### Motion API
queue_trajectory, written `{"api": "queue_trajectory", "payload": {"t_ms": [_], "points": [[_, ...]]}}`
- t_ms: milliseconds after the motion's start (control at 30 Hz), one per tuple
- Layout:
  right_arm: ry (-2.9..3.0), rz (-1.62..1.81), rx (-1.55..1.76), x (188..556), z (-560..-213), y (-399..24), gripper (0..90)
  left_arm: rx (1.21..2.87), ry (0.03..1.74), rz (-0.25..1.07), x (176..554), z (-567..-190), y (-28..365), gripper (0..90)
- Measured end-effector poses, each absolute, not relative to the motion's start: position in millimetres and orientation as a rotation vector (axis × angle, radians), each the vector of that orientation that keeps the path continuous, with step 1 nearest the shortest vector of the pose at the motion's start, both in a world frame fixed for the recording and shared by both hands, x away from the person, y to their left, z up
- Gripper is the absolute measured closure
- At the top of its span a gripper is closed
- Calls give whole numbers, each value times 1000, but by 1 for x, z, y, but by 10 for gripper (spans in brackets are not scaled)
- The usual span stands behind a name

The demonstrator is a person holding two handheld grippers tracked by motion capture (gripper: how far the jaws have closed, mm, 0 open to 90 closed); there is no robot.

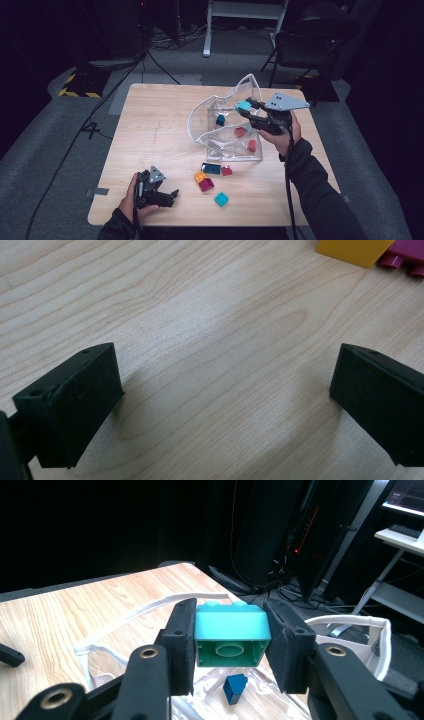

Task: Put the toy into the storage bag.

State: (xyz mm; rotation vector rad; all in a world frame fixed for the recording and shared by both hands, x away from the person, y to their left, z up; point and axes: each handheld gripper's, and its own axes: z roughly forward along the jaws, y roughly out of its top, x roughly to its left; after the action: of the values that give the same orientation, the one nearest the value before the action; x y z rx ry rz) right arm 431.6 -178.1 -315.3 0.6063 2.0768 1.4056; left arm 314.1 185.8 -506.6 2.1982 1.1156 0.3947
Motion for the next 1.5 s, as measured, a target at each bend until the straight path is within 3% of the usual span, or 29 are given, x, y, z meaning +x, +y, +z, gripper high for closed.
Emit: {"api": "queue_trajectory", "payload": {"t_ms": [800, 1233, 1500], "points": [[2094, 1329, 658, 445, -321, -169, 590, 2198, 1115, 398, 314, -507, 186, 5], [2066, 1338, 655, 436, -318, -174, 459, 2199, 1114, 401, 314, -507, 186, 5], [2046, 1356, 630, 421, -314, -181, 428, 2199, 1114, 402, 314, -507, 186, 5]]}}
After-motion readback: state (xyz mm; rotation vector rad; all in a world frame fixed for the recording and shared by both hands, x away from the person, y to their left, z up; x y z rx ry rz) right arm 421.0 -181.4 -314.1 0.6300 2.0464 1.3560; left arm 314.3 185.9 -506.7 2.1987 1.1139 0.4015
